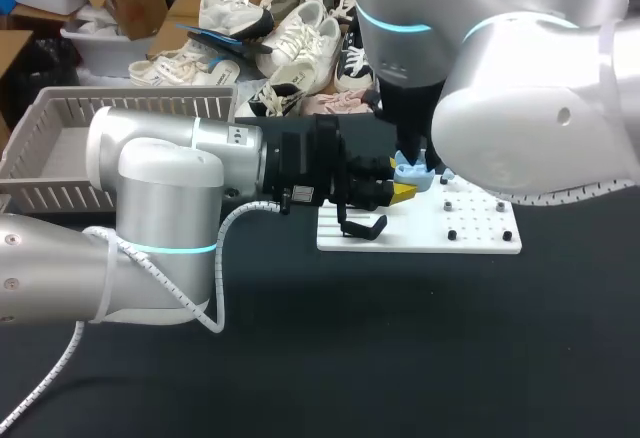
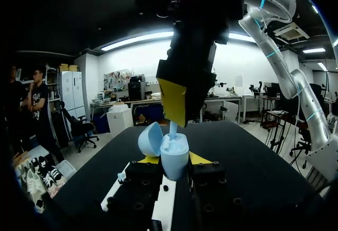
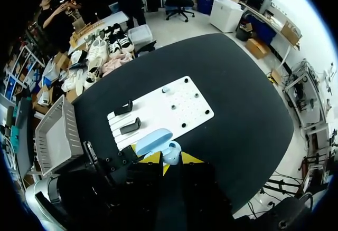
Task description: Pick up each earbud case from the left stands, insert the matching earbuds, close the lid, and place the case in the box.
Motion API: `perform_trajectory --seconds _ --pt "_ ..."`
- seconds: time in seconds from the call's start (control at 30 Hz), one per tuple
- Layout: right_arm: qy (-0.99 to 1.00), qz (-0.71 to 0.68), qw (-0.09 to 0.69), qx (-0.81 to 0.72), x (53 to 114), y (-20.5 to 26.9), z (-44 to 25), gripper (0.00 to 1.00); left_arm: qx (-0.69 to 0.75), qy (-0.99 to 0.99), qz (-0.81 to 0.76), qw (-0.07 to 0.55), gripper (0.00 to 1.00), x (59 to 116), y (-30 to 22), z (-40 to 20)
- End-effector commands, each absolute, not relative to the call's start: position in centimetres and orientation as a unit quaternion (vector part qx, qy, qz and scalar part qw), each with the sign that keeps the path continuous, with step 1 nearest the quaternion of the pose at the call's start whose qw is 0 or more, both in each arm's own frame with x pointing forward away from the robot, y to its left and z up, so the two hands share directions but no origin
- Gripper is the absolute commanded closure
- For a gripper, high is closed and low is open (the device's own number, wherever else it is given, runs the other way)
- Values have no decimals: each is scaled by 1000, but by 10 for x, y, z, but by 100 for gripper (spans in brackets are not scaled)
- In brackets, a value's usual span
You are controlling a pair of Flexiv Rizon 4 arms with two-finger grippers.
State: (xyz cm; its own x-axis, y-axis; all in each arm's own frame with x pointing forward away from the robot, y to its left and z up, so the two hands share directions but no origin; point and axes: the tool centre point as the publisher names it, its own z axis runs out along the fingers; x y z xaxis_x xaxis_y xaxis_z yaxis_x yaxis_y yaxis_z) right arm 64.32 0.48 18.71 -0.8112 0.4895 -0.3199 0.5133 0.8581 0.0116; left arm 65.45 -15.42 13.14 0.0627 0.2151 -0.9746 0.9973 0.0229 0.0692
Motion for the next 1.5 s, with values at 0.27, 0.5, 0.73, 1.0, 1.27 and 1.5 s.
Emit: perform_trajectory --seconds 0.27,0.5,0.73,1.0,1.27,1.5 --pt "950 -41 155 267 643 5 185 100 558 543 -417 470 100 653 -155 131" --pt "950 -42 154 268 643 3 184 100 558 543 -417 470 100 653 -155 131" --pt "951 -40 152 267 643 3 183 100 558 543 -417 470 100 653 -155 131" --pt "951 -37 152 266 643 5 185 100 558 543 -417 470 100 653 -155 131" --pt "951 -36 153 267 642 4 184 100 558 543 -417 470 100 653 -155 131" --pt "951 -39 149 267 642 4 181 100 558 543 -417 470 100 653 -155 131"
